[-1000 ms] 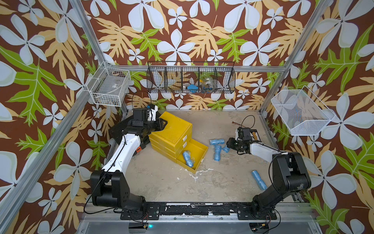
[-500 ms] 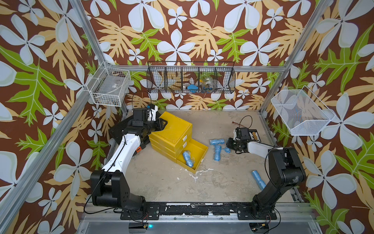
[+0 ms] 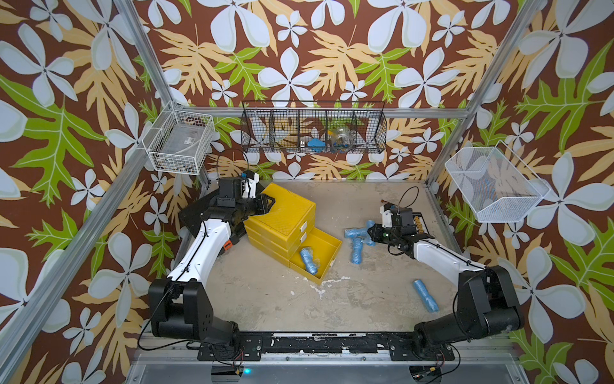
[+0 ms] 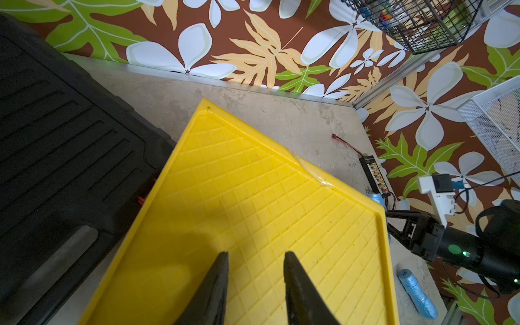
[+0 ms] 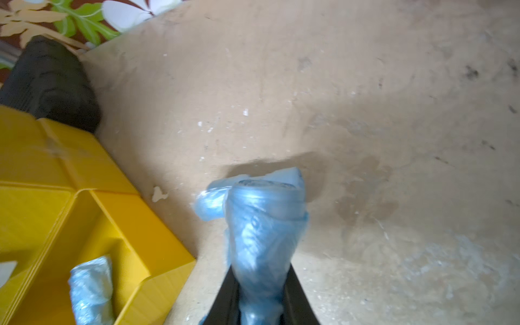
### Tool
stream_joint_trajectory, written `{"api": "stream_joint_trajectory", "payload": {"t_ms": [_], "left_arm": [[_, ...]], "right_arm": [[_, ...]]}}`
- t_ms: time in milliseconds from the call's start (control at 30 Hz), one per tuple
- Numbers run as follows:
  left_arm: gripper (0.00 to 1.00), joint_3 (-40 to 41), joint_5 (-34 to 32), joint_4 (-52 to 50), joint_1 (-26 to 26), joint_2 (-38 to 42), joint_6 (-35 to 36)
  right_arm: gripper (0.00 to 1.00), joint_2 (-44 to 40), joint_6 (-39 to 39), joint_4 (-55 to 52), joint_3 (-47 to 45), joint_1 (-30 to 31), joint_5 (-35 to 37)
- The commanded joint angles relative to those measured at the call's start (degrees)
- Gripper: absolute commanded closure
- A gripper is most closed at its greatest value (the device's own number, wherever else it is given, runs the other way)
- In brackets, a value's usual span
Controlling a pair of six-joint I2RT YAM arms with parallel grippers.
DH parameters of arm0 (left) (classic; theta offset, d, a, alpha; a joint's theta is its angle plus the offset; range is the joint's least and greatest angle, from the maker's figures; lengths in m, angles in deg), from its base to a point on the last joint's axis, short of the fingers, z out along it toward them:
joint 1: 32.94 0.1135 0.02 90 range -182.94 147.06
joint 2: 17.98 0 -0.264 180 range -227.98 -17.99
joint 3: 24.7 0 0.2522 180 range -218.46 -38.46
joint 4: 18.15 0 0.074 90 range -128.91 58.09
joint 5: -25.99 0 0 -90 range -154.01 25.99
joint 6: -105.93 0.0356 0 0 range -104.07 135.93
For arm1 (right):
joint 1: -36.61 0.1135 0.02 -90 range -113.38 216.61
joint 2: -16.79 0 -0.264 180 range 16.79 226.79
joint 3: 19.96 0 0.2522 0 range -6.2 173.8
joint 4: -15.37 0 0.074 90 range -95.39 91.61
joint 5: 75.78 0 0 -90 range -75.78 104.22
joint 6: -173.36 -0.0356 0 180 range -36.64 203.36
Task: Sort the rolls of trash bags by color and place them into the drawer
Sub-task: Place the roll of trash bags in the drawer.
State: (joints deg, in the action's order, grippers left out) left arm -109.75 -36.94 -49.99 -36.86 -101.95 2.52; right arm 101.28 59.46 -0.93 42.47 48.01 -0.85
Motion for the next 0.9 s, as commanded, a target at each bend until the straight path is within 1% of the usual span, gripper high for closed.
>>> {"api": "stream_joint_trajectory", "payload": {"t_ms": [0,167,300,433,567,667,867], "left_arm": [[0.63,0.0,-0.9,-3.4,0.1,-0.3,0.3],[0.63,0.2,-1.1,-3.4,0.1,-0.4,0.2],[0.63,-0.1,-1.2,-3.5,0.1,-0.3,0.0],[0.63,-0.3,-1.5,-4.0,0.1,-0.1,0.3],[0.63,-0.2,-1.6,-4.2,0.1,0.3,0.4],[0.63,-0.1,-1.6,-4.3,0.1,0.6,0.4],[0.63,0.2,-1.7,-4.2,0.1,0.6,0.4]], "right_arm": [[0.83,-1.8,3.9,1.1,1.3,3.9,-0.9],[0.82,-2.0,5.6,0.3,4.7,11.4,-1.6],[0.81,0.6,6.2,-0.7,8.2,17.9,-1.3],[0.81,4.3,5.2,-0.4,10.4,22.6,-1.2],[0.81,8.3,4.3,0.2,11.6,26.0,-0.4],[0.79,11.7,2.9,1.0,11.8,26.9,-0.8],[0.79,20.0,2.5,-0.3,14.9,29.1,-1.2]]}}
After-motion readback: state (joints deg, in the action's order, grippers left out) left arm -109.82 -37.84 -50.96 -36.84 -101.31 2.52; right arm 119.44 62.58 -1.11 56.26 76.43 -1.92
